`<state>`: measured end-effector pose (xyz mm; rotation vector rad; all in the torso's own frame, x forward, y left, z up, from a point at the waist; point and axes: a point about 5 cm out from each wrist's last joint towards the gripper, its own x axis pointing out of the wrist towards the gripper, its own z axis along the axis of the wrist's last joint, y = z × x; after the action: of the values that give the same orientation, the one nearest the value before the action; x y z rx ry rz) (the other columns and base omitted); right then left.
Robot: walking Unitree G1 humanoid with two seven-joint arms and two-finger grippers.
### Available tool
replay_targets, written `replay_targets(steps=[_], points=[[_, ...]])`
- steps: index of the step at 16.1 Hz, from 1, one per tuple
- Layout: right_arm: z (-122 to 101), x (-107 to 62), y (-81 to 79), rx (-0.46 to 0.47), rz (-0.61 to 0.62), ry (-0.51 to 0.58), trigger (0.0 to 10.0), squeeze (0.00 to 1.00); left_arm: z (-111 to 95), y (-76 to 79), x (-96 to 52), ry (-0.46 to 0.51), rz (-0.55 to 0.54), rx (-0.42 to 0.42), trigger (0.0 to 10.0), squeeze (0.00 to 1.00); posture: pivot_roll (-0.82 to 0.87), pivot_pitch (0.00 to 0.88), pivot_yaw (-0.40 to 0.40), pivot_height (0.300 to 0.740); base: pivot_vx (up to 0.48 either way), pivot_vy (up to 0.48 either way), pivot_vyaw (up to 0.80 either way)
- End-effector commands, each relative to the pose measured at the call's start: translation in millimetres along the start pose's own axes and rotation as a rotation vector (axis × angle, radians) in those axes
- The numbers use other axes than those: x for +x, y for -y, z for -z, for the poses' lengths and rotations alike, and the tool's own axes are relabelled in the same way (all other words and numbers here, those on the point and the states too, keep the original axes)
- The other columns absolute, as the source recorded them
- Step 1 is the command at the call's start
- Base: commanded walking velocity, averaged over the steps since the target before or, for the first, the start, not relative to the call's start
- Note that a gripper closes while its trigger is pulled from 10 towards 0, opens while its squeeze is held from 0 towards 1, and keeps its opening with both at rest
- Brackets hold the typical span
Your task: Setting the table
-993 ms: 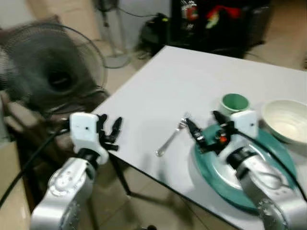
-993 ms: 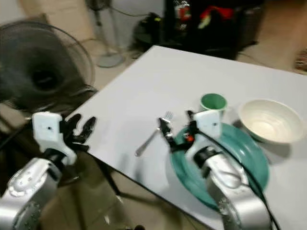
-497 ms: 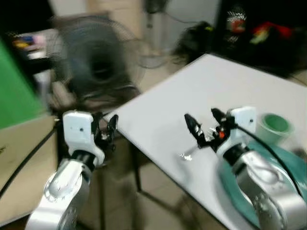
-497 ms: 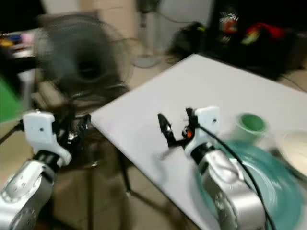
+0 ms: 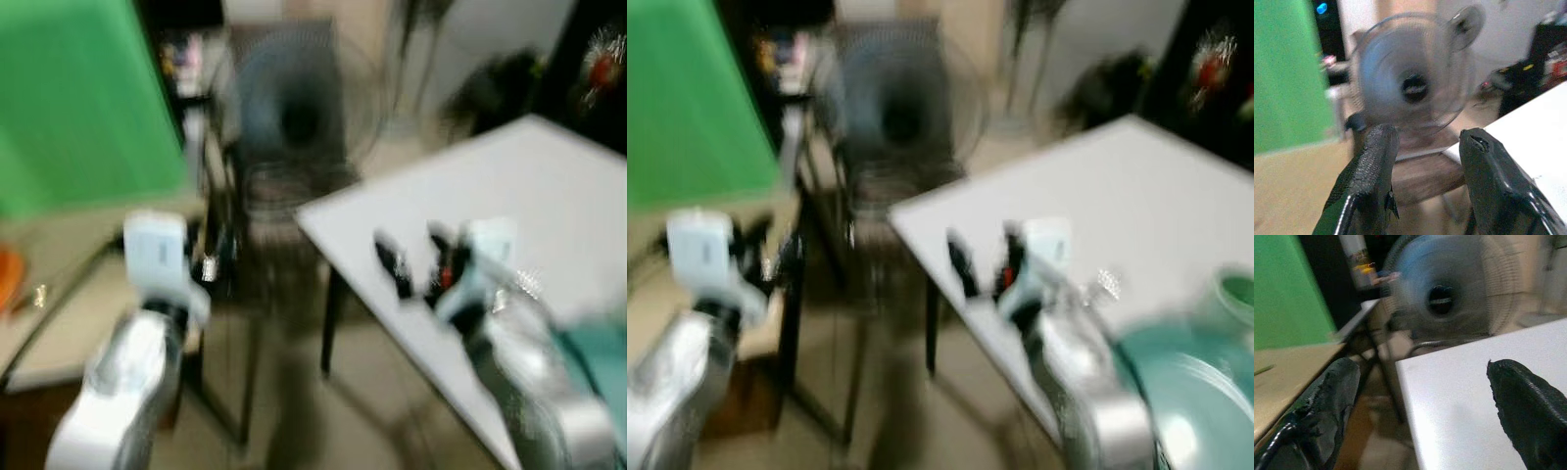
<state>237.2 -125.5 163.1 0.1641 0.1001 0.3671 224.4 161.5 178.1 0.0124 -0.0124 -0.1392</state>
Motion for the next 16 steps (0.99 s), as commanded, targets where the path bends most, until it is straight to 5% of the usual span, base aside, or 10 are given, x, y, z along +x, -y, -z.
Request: replay_targets(steps=[1, 14, 16], points=[[-5.2, -0.8, 0.3, -0.01, 0.005, 0.022, 10.0, 0.6, -0.4, 1.4, 1.3, -0.003, 0.006, 0.008, 10.0, 0.0, -0.04, 0.0, 0.048, 0.74, 0.0, 0.0, 0.8], [1.4, 0.4, -2.1, 0.063, 0.014, 0.001, 10.0, 0.57, -3.2, -0.9, 0.3, -0.009, 0.029, -0.007, 10.0, 0.0, -0.02, 0.0, 0.062, 0.74, 0.0, 0.0, 0.74], [2.5, 0.4, -1.9, 0.057, 0.018, -0.003, 10.0, 0.15, -2.1, -0.7, -1.9, -0.015, 0.034, -0.015, 10.0, 0.0, -0.02, 0.0, 0.062, 0.74, 0.137, 0.0, 0.0]])
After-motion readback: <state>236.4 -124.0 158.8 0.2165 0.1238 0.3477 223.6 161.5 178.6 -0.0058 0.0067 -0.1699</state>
